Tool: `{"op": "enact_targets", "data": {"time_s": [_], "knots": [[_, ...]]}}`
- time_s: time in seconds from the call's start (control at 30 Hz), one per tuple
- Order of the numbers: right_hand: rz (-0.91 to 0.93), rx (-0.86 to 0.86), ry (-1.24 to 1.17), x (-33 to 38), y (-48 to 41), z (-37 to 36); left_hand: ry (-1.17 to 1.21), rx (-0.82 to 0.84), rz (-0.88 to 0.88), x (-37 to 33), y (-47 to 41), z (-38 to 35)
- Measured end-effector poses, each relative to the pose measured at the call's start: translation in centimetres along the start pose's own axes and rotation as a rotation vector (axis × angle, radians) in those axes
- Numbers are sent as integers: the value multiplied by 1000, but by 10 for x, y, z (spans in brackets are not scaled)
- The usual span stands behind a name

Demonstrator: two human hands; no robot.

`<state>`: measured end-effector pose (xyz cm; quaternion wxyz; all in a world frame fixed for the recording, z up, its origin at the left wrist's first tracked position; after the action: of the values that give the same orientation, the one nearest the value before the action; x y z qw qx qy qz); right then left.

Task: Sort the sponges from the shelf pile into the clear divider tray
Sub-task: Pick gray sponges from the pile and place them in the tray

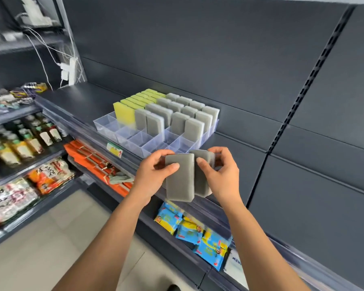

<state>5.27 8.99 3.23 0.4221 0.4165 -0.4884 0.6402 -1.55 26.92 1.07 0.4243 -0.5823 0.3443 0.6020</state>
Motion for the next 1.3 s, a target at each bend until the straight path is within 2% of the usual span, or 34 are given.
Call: {"op": "enact_targets", "data": {"time_s": [0.37, 0.63, 0.9, 1.1, 1.3], "knots": [[92, -85, 82, -3, -88, -52, -231, -79, -128, -14, -108, 50], [76, -101, 147, -15, -110, -65, -309, -143, -204, -18, -142, 60], [79, -113, 243, -16, -110, -73, -364, -41, -218, -12, -166, 57], [127, -81, 548, -24, -102, -93, -352, 33, -231, -6, -177, 59], [151, -115, 674, -31, -98, -99, -446, 110, -397, -18, -183, 51]]}}
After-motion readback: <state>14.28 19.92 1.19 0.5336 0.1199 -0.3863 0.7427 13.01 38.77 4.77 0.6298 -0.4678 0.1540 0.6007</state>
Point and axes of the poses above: each hand's wrist, its own y-axis away from the middle knuckle, its own z-axis out of the back of the hand, x = y × z, the point moved 9 cm from there along -y, towards the middle knuckle, and after that the axes turned 3 degrees about -y, right-handed, at the moved point
